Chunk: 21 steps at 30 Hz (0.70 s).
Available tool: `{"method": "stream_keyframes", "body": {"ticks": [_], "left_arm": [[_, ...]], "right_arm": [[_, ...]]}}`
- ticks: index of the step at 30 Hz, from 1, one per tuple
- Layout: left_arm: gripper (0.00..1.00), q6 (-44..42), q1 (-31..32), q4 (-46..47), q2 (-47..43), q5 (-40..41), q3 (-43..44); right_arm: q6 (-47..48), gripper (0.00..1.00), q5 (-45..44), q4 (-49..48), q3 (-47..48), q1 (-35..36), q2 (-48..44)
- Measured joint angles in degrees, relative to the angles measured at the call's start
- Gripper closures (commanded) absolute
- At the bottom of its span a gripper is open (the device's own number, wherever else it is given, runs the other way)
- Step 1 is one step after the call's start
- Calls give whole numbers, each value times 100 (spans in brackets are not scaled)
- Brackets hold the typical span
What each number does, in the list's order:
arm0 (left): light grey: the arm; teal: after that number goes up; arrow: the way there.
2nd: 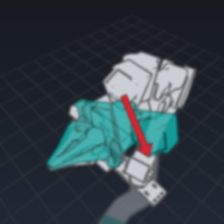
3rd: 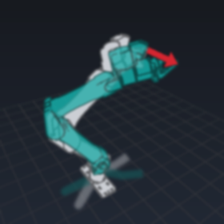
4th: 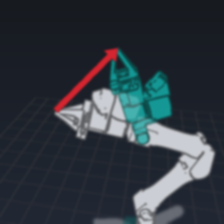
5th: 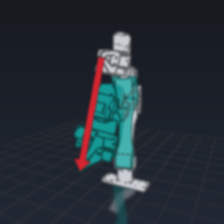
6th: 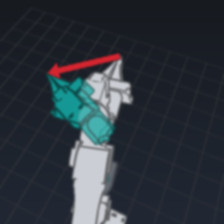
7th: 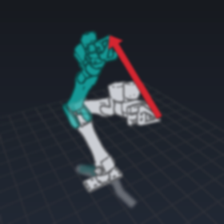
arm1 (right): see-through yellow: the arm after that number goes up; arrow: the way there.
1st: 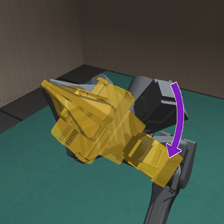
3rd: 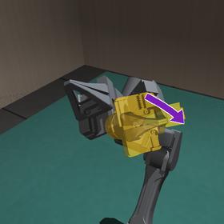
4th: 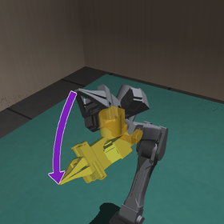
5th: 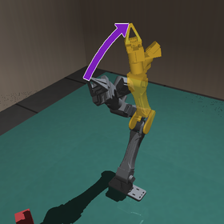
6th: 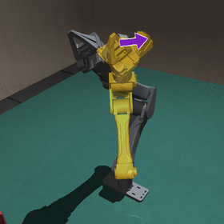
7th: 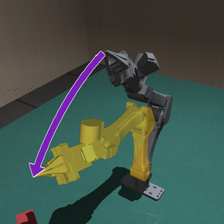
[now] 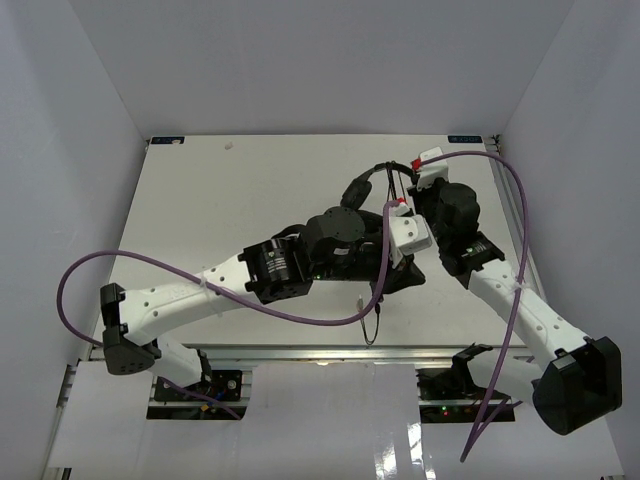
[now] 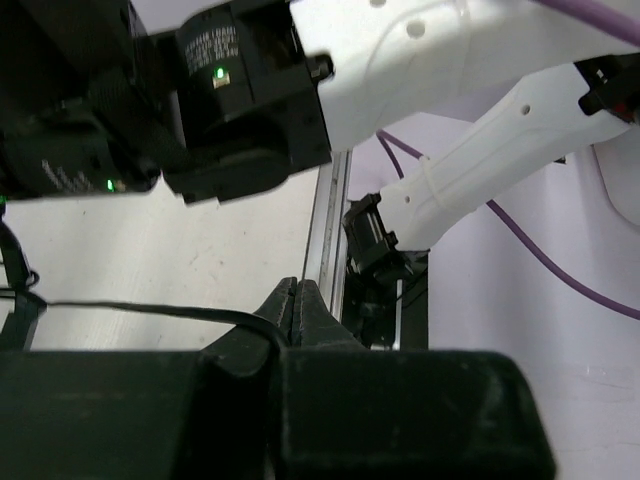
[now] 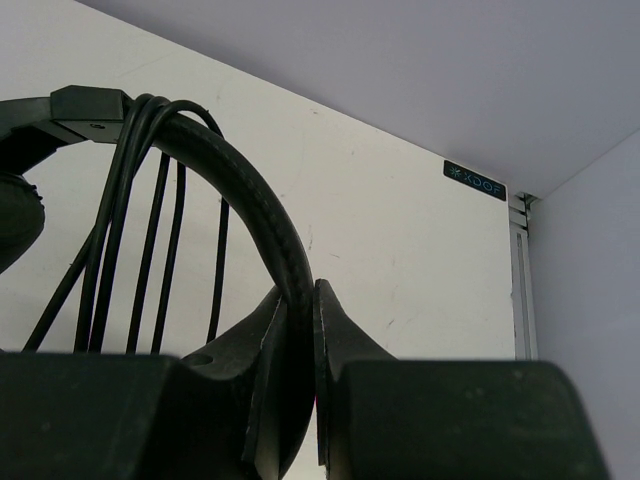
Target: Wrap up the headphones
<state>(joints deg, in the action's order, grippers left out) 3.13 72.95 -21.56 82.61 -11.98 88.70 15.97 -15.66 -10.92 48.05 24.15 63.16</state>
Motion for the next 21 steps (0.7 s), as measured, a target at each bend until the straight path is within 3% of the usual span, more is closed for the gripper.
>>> {"method": "stream_keyframes", "body": {"ticks": [9, 14, 21], "left_arm": [[93, -194, -495, -100, 595, -420, 834], [92, -326, -1266, -201, 348, -549, 683], [92, -465, -2094, -284, -201, -683, 230]], "right_arm": [[-65, 92, -738, -144, -208, 362, 8], [131, 92, -575, -217, -674, 362, -319], [139, 92, 42, -69, -642, 368, -582]]}}
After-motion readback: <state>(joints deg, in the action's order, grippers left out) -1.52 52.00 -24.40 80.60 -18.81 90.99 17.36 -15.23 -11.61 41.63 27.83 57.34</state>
